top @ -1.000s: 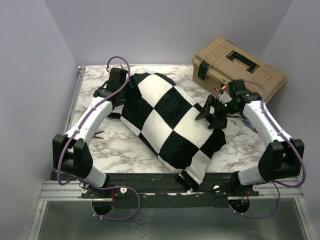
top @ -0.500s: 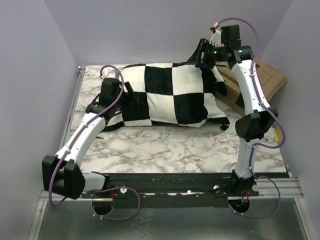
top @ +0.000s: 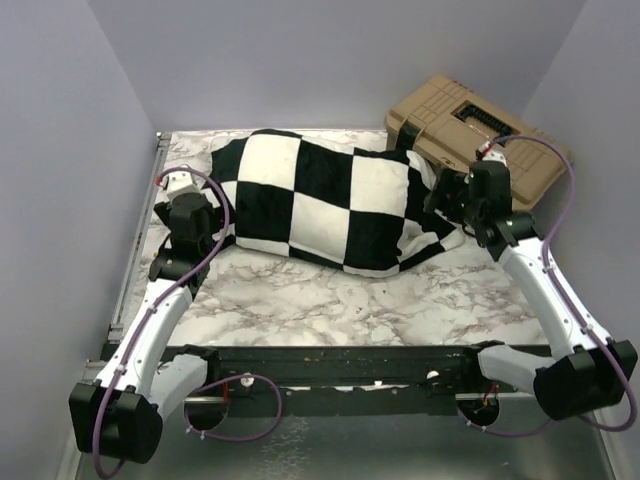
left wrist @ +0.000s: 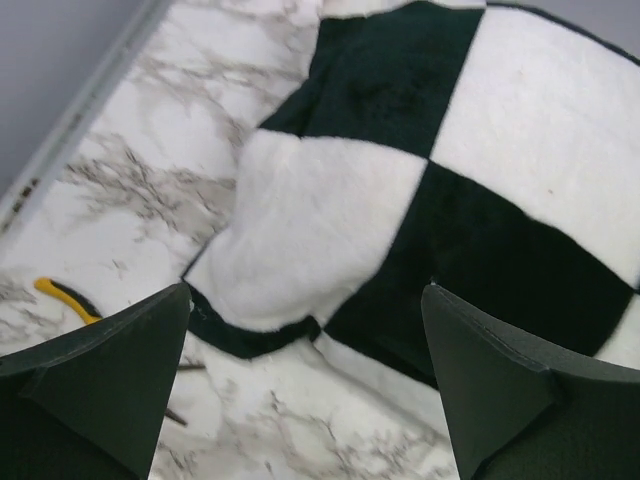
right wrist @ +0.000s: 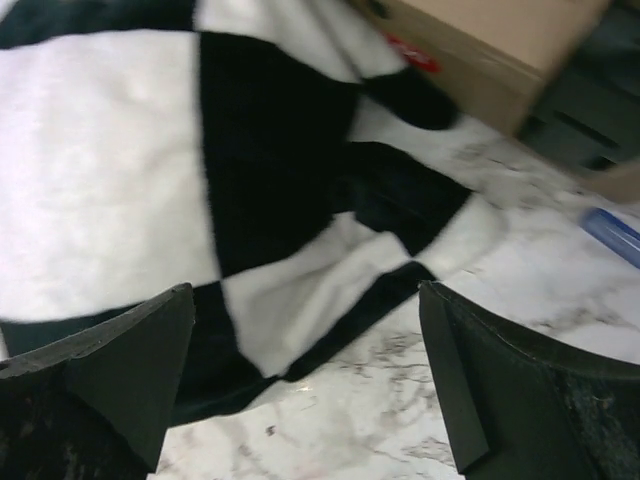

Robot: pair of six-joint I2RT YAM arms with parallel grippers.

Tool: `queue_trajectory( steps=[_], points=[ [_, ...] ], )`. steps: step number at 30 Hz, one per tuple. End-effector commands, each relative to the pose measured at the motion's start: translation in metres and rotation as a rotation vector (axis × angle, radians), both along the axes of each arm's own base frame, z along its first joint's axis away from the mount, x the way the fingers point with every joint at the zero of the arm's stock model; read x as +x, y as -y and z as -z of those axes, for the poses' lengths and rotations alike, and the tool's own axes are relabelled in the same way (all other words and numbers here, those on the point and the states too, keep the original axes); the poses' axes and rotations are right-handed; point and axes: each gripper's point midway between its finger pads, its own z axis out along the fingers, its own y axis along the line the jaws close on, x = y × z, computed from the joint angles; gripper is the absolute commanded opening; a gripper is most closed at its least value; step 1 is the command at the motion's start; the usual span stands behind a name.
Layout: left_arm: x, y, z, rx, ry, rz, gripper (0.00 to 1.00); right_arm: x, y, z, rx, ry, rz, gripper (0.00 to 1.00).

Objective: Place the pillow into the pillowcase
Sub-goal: Reset both arms

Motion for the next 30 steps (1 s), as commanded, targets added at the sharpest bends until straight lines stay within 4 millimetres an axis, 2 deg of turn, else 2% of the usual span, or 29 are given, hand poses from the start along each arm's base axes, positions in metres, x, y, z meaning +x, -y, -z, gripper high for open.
queue_trajectory(
  steps=[1, 5, 7, 8, 10, 13, 15, 17, 19, 22, 23, 30],
  points=[
    [0.006, -0.029, 0.003, 0.126, 0.178, -0.085, 0.99, 0.001, 0.073, 0.004, -0.137, 0.171, 0.357, 0.99],
    [0.012, -0.030, 0.034, 0.192, 0.215, -0.058, 0.99, -0.006, 0.099, 0.029, -0.249, 0.206, 0.413, 1.00],
    [0.016, -0.033, 0.058, 0.237, 0.163, -0.054, 0.99, -0.010, 0.112, 0.043, -0.330, 0.211, 0.436, 1.00],
    [0.020, -0.033, 0.076, 0.264, 0.115, -0.044, 0.99, -0.011, 0.118, 0.050, -0.366, 0.223, 0.439, 1.00],
    [0.026, -0.034, 0.097, 0.293, 0.079, -0.036, 0.99, -0.015, 0.129, 0.074, -0.404, 0.252, 0.447, 1.00],
    [0.037, -0.030, 0.111, 0.295, 0.126, -0.013, 0.99, -0.013, 0.133, 0.100, -0.381, 0.354, 0.432, 1.00],
    [0.048, -0.027, 0.118, 0.287, 0.148, 0.006, 0.99, -0.006, 0.131, 0.118, -0.374, 0.362, 0.399, 1.00],
    [0.058, -0.024, 0.129, 0.288, 0.140, 0.023, 0.99, 0.006, 0.129, 0.120, -0.366, 0.404, 0.379, 1.00],
    [0.058, -0.023, 0.147, 0.288, 0.134, 0.033, 0.99, 0.021, 0.129, 0.114, -0.320, 0.470, 0.356, 1.00],
    [0.053, -0.019, 0.150, 0.263, 0.183, 0.093, 0.99, 0.041, 0.130, 0.127, -0.290, 0.464, 0.291, 1.00],
    [0.053, -0.018, 0.150, 0.264, 0.190, 0.095, 0.99, 0.043, 0.125, 0.132, -0.283, 0.425, 0.257, 1.00],
    [0.052, -0.019, 0.149, 0.265, 0.197, 0.092, 0.99, 0.042, 0.125, 0.129, -0.290, 0.450, 0.255, 1.00]
  ],
)
